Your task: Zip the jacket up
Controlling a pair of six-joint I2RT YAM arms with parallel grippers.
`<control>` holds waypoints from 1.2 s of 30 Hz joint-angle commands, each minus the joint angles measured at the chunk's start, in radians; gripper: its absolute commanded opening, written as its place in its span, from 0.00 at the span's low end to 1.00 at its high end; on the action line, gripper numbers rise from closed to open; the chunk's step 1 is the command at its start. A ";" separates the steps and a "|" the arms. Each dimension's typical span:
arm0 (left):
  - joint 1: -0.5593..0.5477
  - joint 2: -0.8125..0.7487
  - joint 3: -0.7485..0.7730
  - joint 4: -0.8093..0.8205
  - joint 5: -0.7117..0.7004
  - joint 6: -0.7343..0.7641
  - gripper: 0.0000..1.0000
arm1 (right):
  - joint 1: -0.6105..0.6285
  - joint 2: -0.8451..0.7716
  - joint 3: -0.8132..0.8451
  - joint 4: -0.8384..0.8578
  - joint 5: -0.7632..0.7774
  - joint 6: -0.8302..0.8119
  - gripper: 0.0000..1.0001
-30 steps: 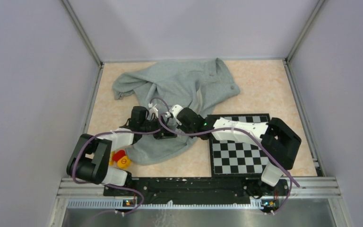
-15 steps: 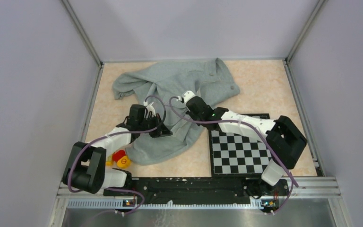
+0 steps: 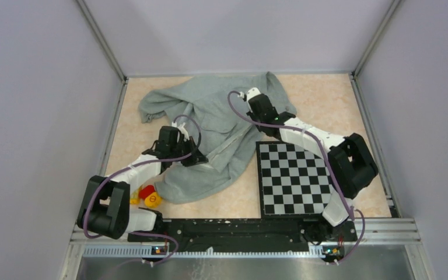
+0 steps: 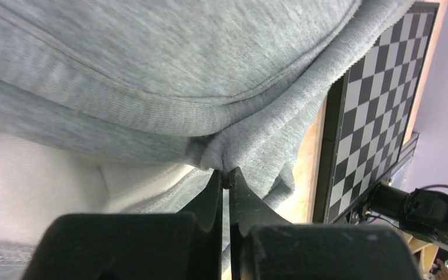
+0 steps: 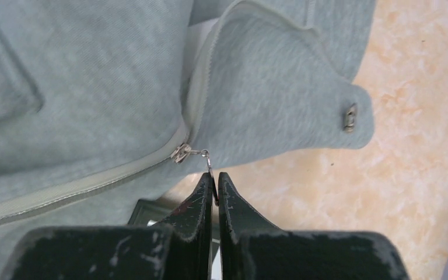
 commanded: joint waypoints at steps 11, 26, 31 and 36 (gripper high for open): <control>0.110 -0.032 0.024 -0.154 -0.170 0.039 0.00 | -0.237 0.156 0.306 0.099 0.145 -0.214 0.00; 0.257 0.011 0.224 -0.263 -0.265 0.107 0.00 | -0.376 0.270 0.458 0.079 0.061 -0.321 0.00; 0.289 0.025 0.248 -0.242 -0.328 0.109 0.00 | -0.403 0.290 0.474 0.085 0.034 -0.359 0.00; 0.328 0.039 0.290 -0.262 -0.453 0.119 0.00 | -0.411 0.309 0.494 0.081 0.024 -0.394 0.00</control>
